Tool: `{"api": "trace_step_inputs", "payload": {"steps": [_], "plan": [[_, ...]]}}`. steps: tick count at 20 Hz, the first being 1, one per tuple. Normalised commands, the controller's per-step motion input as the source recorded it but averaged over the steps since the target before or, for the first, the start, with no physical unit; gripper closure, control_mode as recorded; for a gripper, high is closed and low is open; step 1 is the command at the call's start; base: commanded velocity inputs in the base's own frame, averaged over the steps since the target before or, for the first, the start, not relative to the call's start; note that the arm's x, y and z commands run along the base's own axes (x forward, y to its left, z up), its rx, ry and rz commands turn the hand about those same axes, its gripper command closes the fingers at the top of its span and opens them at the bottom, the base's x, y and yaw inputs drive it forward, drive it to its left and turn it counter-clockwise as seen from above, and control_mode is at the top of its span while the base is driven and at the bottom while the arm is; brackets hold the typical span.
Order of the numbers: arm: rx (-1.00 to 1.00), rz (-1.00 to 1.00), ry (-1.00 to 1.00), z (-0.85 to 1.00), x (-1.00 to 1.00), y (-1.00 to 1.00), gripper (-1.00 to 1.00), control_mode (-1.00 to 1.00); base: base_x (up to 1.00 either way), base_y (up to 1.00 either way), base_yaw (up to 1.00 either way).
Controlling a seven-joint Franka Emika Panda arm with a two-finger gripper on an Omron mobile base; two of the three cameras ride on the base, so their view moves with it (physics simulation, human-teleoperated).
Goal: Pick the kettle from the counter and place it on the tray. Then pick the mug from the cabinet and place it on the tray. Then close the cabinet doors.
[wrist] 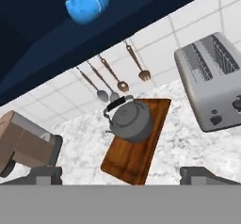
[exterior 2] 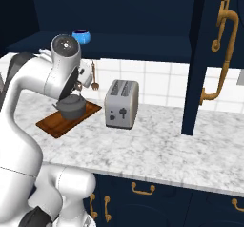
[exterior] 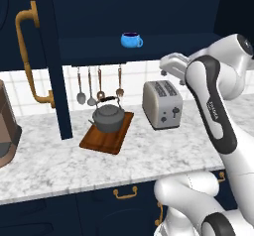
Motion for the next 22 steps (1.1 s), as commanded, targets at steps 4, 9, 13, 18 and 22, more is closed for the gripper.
{"api": "trace_step_inputs", "payload": {"steps": [4,9,13,18,22], "plan": [[-0.10,0.03,-0.16,0.32,0.17,0.00,-1.00,-1.00,0.00,0.00,0.00],[-0.12,0.03,-0.16,0.23,0.14,0.00,-1.00,-1.00,0.00,0.00,0.00],[-0.12,0.03,-0.16,0.14,0.25,0.00,-1.00,-1.00,0.00,0.00,0.00],[-0.06,0.01,-0.06,0.38,0.10,0.00,-1.00,-1.00,0.00,0.00,0.00],[-0.01,0.01,0.09,0.14,0.44,0.00,-1.00,-1.00,0.00,0.00,0.00]]}}
